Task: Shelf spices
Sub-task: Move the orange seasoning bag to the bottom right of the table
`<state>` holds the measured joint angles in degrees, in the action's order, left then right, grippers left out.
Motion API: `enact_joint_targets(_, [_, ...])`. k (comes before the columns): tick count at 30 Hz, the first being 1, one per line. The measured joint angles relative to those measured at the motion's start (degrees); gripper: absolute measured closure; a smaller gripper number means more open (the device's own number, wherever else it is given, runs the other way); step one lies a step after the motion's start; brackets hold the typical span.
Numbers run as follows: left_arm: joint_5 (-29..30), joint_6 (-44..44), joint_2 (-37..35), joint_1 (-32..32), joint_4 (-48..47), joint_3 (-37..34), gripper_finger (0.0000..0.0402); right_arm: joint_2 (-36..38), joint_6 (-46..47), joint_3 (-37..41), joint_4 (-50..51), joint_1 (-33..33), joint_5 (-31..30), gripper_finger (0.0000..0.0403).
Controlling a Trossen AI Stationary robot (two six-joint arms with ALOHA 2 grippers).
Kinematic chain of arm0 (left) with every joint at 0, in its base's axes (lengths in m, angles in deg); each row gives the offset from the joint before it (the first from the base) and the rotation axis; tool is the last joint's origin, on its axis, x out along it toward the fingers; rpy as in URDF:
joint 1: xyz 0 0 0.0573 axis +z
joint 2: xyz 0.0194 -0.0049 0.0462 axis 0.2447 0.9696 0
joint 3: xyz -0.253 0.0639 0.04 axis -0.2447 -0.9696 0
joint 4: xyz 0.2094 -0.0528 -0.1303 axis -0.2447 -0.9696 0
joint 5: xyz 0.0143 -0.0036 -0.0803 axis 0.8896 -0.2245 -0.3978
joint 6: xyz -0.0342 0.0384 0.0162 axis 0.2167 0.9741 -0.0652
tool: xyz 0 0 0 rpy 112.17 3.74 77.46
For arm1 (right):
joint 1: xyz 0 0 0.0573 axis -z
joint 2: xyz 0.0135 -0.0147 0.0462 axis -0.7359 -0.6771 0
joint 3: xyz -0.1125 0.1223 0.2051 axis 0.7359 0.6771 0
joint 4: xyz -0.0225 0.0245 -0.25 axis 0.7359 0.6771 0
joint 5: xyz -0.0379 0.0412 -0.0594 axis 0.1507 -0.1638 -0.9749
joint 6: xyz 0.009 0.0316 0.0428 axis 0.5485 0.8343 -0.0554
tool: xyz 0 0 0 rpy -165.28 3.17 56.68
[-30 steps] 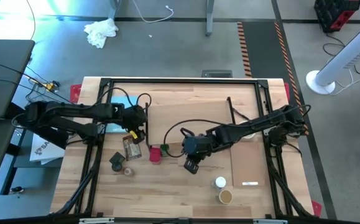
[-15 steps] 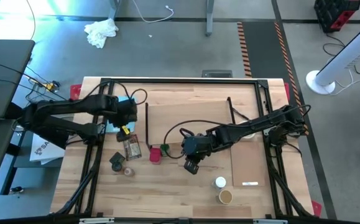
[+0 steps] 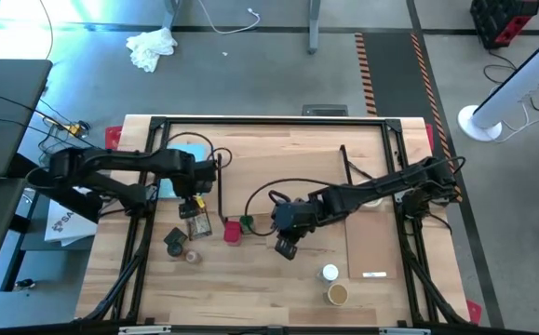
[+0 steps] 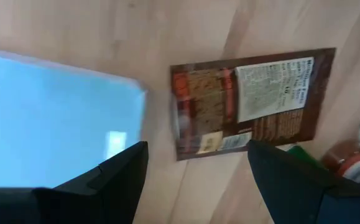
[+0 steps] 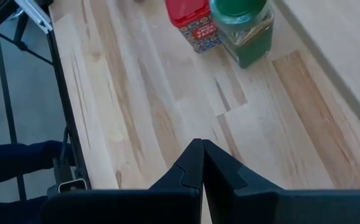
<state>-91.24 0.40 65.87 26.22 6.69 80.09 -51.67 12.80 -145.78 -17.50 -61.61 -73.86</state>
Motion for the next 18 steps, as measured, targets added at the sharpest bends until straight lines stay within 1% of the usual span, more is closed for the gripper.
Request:
enact_joint_targets(3, [-3.7,-5.1,2.7,-0.7,3.5,0.0,0.0126,0.0,0.0,0.0,0.0,0.3,0.0,0.0403])
enact_joint_targets(5, [-4.3,-8.1,4.3,-1.3,6.5,0.0,0.0126,0.0,0.4,0.0,0.0,0.4,0.0,0.0403])
enact_joint_targets(6, [-3.7,-9.3,4.9,-1.6,7.6,0.0,0.0126,0.0,0.5,0.0,0.0,0.5,0.0,0.0403])
enact_joint_targets(8, [-0.5,-10.8,5.7,-1.7,9.1,0.1,0.0126,0.0,0.6,0.0,-0.1,0.5,0.0,0.0403])
enact_joint_targets(10, [3.3,-12.3,6.1,-1.5,9.1,0.2,0.0126,0.0,1.3,0.0,0.0,0.5,0.2,0.0403])
enact_joint_targets(11, [4.1,-12.5,6.0,-1.4,8.8,0.2,0.0126,0.0,1.6,0.0,0.0,0.5,0.2,0.0403])
enact_joint_targets(13, [3.9,-12.5,6.0,-1.2,8.5,0.2,0.0126,0.0,1.7,0.0,0.0,0.5,0.2,0.0403])
enact_joint_targets(16, [1.4,-11.2,6.0,-1.8,7.6,0.0,0.0126,0.0,1.8,0.0,-0.1,0.5,0.3,0.0403])
enact_joint_targets(18, [0.9,-10.9,5.9,-2.5,7.0,-0.6,0.0126,0.0,1.8,0.0,-0.1,0.5,0.3,0.0403])
